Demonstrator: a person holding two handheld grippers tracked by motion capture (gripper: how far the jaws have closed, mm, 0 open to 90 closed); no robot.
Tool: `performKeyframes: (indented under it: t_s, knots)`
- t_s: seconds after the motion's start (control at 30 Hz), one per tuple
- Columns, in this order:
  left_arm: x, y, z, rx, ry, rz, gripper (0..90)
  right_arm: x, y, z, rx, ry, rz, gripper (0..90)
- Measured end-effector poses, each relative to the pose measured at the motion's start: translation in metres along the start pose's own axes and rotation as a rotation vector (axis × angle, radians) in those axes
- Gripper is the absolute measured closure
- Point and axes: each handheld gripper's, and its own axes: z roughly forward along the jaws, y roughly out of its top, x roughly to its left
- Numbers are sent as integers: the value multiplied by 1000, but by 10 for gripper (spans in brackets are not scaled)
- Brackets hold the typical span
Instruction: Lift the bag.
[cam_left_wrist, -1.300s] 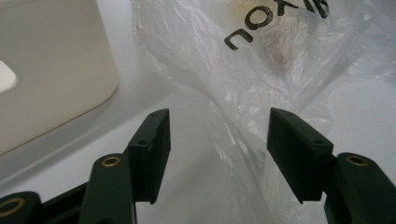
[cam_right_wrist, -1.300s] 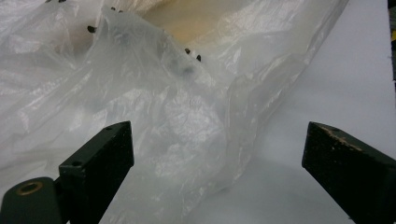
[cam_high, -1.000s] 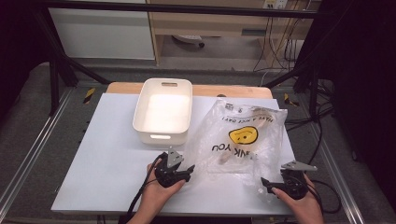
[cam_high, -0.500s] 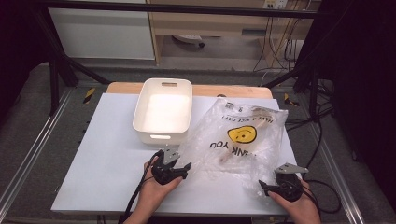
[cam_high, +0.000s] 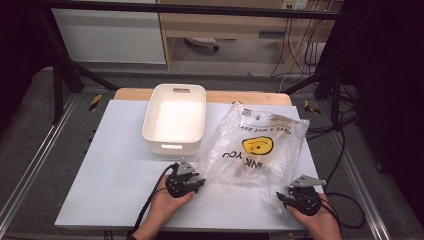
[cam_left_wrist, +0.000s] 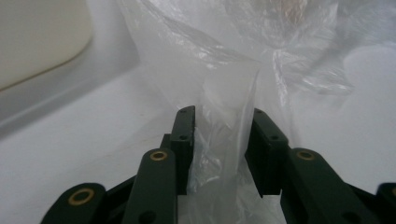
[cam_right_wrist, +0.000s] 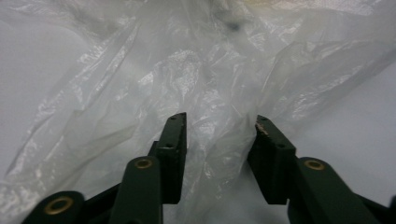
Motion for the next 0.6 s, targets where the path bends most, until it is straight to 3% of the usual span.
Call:
performKeyframes:
  t_s: [0.03, 0.17, 0.3, 0.53, 0.6]
  knots:
    - [-2, 0, 0, 2, 9, 24, 686, 1, 0, 0, 0, 3, -6, 667]
    - [-6, -1, 1, 2, 38, 55, 769, 2, 3, 1, 3, 18, -13, 774]
    - [-5, -2, 1, -3, 33, 56, 849, 1, 5, 3, -1, 46, -21, 880]
    - [-5, -2, 1, -8, 35, 63, 897, 0, 10, 7, 1, 72, -37, 900]
    - [-5, 1, 0, -2, 15, 55, 898, -1, 12, 7, -9, 99, -28, 900]
